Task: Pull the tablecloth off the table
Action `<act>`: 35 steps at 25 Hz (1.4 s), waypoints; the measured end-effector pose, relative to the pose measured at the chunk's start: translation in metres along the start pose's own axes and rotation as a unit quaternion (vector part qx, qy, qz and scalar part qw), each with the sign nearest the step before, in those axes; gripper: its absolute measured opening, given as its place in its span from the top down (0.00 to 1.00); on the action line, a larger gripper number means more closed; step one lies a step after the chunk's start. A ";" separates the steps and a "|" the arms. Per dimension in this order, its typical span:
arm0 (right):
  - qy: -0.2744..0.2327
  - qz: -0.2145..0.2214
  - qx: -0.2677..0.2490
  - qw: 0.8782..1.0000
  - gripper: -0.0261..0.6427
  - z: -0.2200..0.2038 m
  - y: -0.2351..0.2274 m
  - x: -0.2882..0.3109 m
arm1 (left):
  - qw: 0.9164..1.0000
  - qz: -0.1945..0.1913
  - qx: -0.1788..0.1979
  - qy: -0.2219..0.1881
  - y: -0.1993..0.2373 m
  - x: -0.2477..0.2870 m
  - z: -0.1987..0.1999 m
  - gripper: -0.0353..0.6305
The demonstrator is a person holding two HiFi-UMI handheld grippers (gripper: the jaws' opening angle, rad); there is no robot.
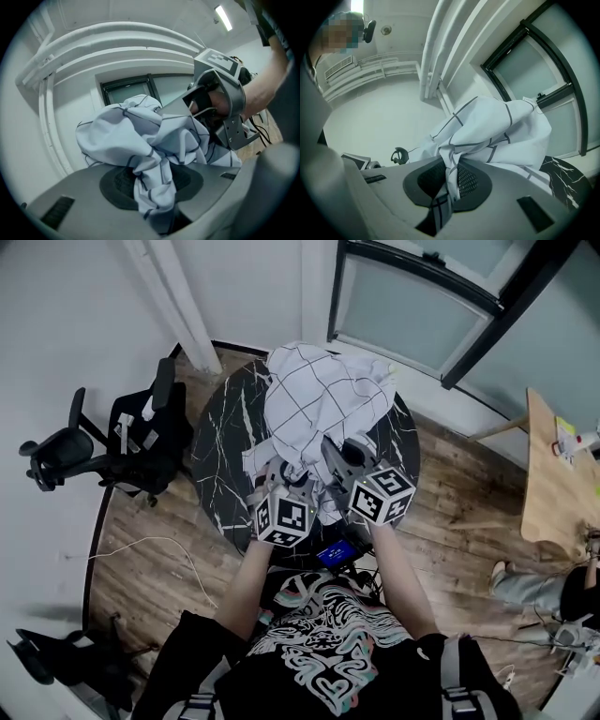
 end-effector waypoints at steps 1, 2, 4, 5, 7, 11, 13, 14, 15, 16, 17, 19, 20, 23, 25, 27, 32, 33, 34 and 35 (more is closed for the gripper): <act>-0.004 0.000 -0.002 1.000 0.90 0.003 0.001 -0.001 | 1.000 0.001 0.002 -0.003 0.001 -0.001 0.002 0.70; -0.009 0.000 -0.004 1.000 0.90 0.005 0.003 -0.002 | 1.000 0.003 0.005 -0.005 0.002 -0.002 0.005 0.70; -0.017 0.001 -0.006 1.000 0.90 0.011 0.005 -0.005 | 1.000 0.008 0.010 -0.010 0.002 -0.005 0.011 0.70; -0.021 0.002 -0.008 1.000 0.90 0.013 0.006 -0.007 | 1.000 0.010 0.012 -0.013 0.002 -0.006 0.014 0.70; -0.027 0.003 -0.011 1.000 0.90 0.018 0.009 -0.010 | 1.000 0.012 0.015 -0.017 0.001 -0.009 0.018 0.70; -0.039 0.002 -0.013 0.999 0.90 0.025 0.013 -0.014 | 0.999 0.014 0.023 -0.024 0.002 -0.013 0.026 0.70; -0.042 0.001 -0.014 0.999 0.90 0.027 0.014 -0.016 | 0.999 0.014 0.026 -0.027 0.001 -0.015 0.029 0.70; -0.044 0.001 -0.015 0.999 0.90 0.029 0.015 -0.018 | 0.999 0.013 0.027 -0.029 0.001 -0.016 0.031 0.70; -0.045 0.002 -0.015 0.999 0.90 0.030 0.016 -0.019 | 0.999 0.013 0.028 -0.030 0.000 -0.017 0.033 0.70; -0.047 0.002 -0.015 0.999 0.90 0.031 0.016 -0.021 | 0.999 0.014 0.029 -0.032 -0.001 -0.018 0.034 0.70; -0.049 0.002 -0.016 0.999 0.91 0.033 0.017 -0.022 | 0.999 0.015 0.029 -0.034 -0.001 -0.019 0.036 0.70; -0.053 0.001 -0.018 0.998 0.91 0.035 0.019 -0.024 | 0.999 0.019 0.031 -0.037 -0.001 -0.020 0.037 0.70; -0.055 0.001 -0.019 0.998 0.91 0.035 0.020 -0.025 | 0.999 0.020 0.032 -0.038 -0.002 -0.021 0.038 0.70; -0.057 0.003 -0.020 0.998 0.91 0.035 0.022 -0.028 | 0.998 0.022 0.032 -0.040 -0.005 -0.024 0.039 0.70; -0.056 0.006 -0.019 0.998 0.91 0.035 0.024 -0.031 | 0.998 0.025 0.032 -0.040 -0.007 -0.026 0.039 0.70; -0.055 0.008 -0.018 0.998 0.91 0.035 0.025 -0.033 | 0.998 0.027 0.031 -0.040 -0.009 -0.028 0.039 0.70; -0.054 0.005 -0.014 0.998 0.91 0.031 0.028 -0.035 | 0.998 0.027 0.032 -0.036 -0.011 -0.031 0.037 0.70; -0.053 0.005 -0.013 0.999 0.91 0.031 0.028 -0.035 | 0.998 0.027 0.032 -0.036 -0.012 -0.032 0.037 0.70; -0.053 0.006 -0.010 0.999 0.91 0.030 0.028 -0.035 | 0.998 0.027 0.032 -0.036 -0.012 -0.032 0.036 0.70; -0.053 0.006 -0.007 0.999 0.91 0.030 0.028 -0.035 | 0.998 0.027 0.032 -0.036 -0.012 -0.032 0.036 0.70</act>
Point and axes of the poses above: the fingertips, and each gripper's own axes: x forward along the fingers, y to its left, z out of its top, the point moved 4 cm from there along -x, backward along the fingers, and after that the axes turned 13 degrees about -z, right-handed, at the moved point
